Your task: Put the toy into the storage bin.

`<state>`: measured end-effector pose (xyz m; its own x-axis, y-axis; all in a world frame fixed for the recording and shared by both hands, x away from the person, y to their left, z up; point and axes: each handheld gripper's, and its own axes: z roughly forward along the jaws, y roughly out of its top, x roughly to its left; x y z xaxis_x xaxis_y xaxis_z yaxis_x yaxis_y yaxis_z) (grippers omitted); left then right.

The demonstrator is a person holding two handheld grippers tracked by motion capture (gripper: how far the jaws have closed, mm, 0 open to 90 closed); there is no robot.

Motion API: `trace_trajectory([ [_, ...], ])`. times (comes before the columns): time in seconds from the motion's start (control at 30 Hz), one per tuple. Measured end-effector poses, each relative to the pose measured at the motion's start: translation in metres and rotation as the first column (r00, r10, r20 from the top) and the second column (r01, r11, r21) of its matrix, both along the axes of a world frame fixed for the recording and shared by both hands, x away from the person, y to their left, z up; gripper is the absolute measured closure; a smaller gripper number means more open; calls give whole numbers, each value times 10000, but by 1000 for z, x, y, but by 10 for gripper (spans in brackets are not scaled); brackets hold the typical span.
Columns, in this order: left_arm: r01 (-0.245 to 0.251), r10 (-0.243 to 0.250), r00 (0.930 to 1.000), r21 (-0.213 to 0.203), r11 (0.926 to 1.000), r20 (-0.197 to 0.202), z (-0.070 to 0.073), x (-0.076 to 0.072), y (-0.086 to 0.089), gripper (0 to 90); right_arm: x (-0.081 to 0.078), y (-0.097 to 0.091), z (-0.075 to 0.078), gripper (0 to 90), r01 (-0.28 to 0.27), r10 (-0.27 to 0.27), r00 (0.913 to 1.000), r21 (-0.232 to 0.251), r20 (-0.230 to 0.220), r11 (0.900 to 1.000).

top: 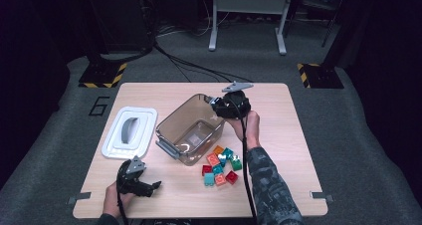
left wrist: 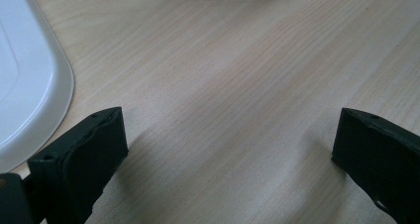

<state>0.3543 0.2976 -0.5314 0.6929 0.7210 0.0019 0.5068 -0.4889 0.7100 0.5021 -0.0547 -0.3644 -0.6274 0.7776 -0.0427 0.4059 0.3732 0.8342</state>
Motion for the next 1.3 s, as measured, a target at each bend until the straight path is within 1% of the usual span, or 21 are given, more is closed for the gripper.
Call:
trace_trajectory([
  [0.03,-56,56,10000,-15,10000,-28,0,0,0,4,1,1,-2,466,-53,53,10000,-42,-54,10000],
  [0.07,-24,24,10000,-34,10000,9,0,0,0,4,3,4,-7,466,-24,23,9996,-42,-267,10000],
  [0.2,-29,29,10000,-31,10000,4,0,0,0,4,4,6,-12,466,-76,72,9991,-100,-423,9999],
  [0.3,-23,23,10000,-30,10000,0,0,0,0,4,4,6,-16,465,-216,200,9985,-323,-503,9992],
  [0.37,-31,31,10000,-44,10000,-5,0,0,0,4,2,6,-18,464,-184,165,9980,-300,-617,9994],
  [0.4,-52,52,10000,-60,10000,-15,0,0,0,4,1,4,-19,464,-241,214,9977,-427,-642,9988],
  [0.43,-29,29,10000,-32,10000,2,0,0,0,4,0,4,-20,464,-269,242,9978,-445,-613,9986],
  [0.5,-68,68,10000,-18,10000,-22,0,0,0,4,-3,2,-19,463,-162,127,9968,-428,-794,9990],
  [0.53,-47,47,10000,-58,10000,-16,0,0,0,4,-4,2,-19,463,-142,107,9974,-485,-715,9987],
  [0.6,-44,43,10000,-64,10000,-17,0,0,0,4,-5,1,-20,462,-128,84,9968,-545,-799,9984],
  [0.7,-43,43,10000,-55,10000,-10,0,0,0,4,-8,1,-23,461,-74,-8,9950,-823,-1002,9966],
  [0.77,-39,39,10000,-49,10000,-11,0,0,0,4,-8,0,-23,461,-121,38,9953,-865,-964,9962],
  [0.8,-32,32,10000,-27,10000,11,0,0,0,3,-8,1,-25,461,-80,-15,9950,-943,-1000,9955],
  [0.83,-29,29,10000,-37,10000,5,0,0,0,3,-8,0,-25,461,-170,67,9952,-1054,-973,9943],
  [0.87,-49,49,10000,-20,10000,-26,0,0,0,4,-9,1,-26,460,-147,26,9942,-1118,-1076,9936],
  [0.9,-58,58,10000,-8,10000,-14,0,0,0,4,-9,1,-27,459,-178,56,9949,-1209,-1006,9925],
  [0.97,-49,49,10000,-74,10000,-12,0,0,0,3,-10,2,-27,458,-160,37,9949,-1212,-1008,9925],
  [1.07,-46,46,10000,-58,10000,-12,0,0,0,4,-11,2,-27,452,-193,42,9934,-1315,-1145,9911],
  [1.1,-53,53,10000,-28,10000,-31,0,0,0,4,-11,2,-27,440,-125,-21,9931,-1234,-1175,9923],
  [1.13,-38,38,10000,4,10000,-9,0,0,0,4,-12,1,-26,389,-197,62,9940,-1222,-1096,9923],
  [1.3,-104,104,9999,-38,9999,-35,0,0,0,4,-18,-2,-19,261,-267,160,9948,-1070,-1004,9939],
])
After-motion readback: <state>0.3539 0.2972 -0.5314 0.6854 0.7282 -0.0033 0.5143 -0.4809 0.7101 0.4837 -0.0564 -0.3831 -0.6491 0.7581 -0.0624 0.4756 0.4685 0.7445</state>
